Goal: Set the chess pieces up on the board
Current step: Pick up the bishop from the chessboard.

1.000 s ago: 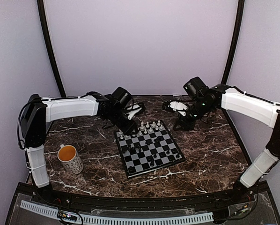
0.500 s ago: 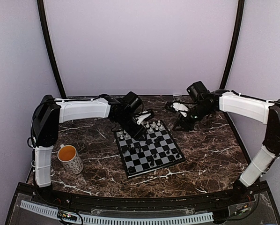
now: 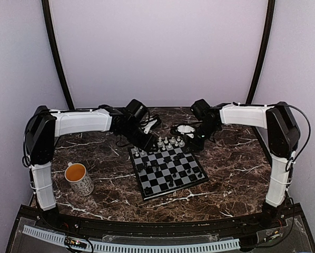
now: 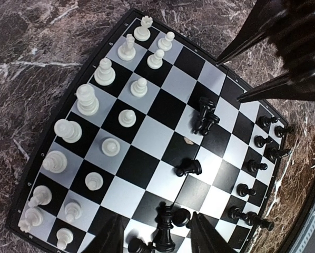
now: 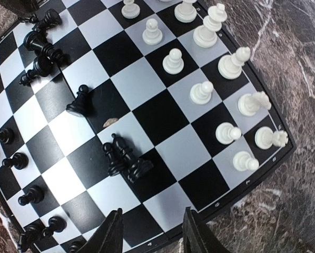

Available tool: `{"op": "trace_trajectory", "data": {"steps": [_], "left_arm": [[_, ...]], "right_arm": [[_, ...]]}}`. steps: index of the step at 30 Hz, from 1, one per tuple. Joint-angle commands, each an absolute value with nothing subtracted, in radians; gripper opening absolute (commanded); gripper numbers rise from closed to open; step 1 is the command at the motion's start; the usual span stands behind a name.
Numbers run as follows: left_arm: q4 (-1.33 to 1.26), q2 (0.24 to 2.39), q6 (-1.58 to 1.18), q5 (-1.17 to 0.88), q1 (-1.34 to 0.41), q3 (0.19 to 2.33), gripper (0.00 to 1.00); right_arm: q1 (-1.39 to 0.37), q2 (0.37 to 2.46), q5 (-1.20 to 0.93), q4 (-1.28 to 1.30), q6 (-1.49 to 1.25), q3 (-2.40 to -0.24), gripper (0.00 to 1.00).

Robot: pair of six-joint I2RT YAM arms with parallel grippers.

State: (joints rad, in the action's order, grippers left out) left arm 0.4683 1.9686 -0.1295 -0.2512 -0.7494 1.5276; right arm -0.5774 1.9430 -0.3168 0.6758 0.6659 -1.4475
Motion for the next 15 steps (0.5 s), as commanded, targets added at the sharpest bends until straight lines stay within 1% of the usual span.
{"op": "trace_trajectory", "data": {"steps": [1,7,15], "left_arm": [[0.405,1.857,-0.199,-0.272,-0.742,1.462,0.46],[0.378,1.798,-0.219,-0.281,-0.731,1.385,0.47],[0.357,1.771,-0.216,-0.273,-0.725,1.332,0.47]], "right_arm": [[-0.609,1.998,-0.278,0.693,0.736,-1.523,0.41],[-0.623,2.049,-0.273,0.702,0.792,-1.551,0.43],[-0.645,2.100,-0.249,0.723,0.849,-1.591,0.41]]}}
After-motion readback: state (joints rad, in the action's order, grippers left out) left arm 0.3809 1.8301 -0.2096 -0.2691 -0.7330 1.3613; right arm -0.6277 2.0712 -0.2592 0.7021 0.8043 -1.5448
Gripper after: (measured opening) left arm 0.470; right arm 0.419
